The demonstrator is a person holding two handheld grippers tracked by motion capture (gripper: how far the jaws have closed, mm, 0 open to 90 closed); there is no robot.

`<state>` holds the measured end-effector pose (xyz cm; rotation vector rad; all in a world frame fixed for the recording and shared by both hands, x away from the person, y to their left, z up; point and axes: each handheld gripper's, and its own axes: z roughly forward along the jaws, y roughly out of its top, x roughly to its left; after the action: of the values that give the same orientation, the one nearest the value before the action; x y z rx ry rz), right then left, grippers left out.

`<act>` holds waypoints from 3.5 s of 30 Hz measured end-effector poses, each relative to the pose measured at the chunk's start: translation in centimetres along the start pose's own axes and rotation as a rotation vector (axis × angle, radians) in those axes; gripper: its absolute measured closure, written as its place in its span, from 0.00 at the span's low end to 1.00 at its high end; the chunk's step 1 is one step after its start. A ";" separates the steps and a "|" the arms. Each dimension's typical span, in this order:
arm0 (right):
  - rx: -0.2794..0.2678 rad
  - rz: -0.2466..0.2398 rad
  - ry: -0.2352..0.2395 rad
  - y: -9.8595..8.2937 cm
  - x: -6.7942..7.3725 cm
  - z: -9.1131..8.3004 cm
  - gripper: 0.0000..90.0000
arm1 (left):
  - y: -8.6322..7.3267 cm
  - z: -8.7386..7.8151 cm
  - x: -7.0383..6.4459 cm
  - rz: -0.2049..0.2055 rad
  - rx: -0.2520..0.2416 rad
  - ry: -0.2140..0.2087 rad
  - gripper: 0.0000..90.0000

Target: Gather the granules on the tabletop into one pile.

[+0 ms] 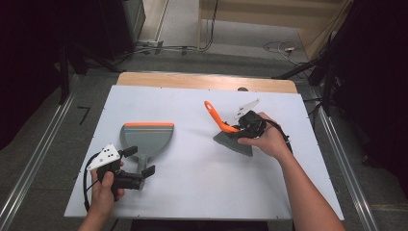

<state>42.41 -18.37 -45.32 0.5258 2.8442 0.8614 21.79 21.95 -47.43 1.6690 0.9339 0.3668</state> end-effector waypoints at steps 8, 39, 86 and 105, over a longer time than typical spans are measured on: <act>0.008 -0.010 -0.009 0.4 -0.6 0.1 0.75 | 0.0 0.1 0.0 0.008 0.009 -0.005 0.00; -0.002 0.054 -0.033 1.3 -0.7 -0.8 0.76 | -0.1 0.4 -0.1 0.020 0.030 -0.015 0.00; -0.040 0.717 -0.172 0.9 -1.6 0.6 0.75 | -0.1 0.4 -0.1 0.021 0.036 -0.021 0.00; -0.105 0.498 -0.072 1.2 -0.9 -3.1 0.76 | -0.1 0.5 -0.1 0.020 0.033 -0.020 0.00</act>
<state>42.91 -19.33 -42.02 1.2524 2.6164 1.0270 21.98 21.55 -47.65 1.7102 0.9134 0.3490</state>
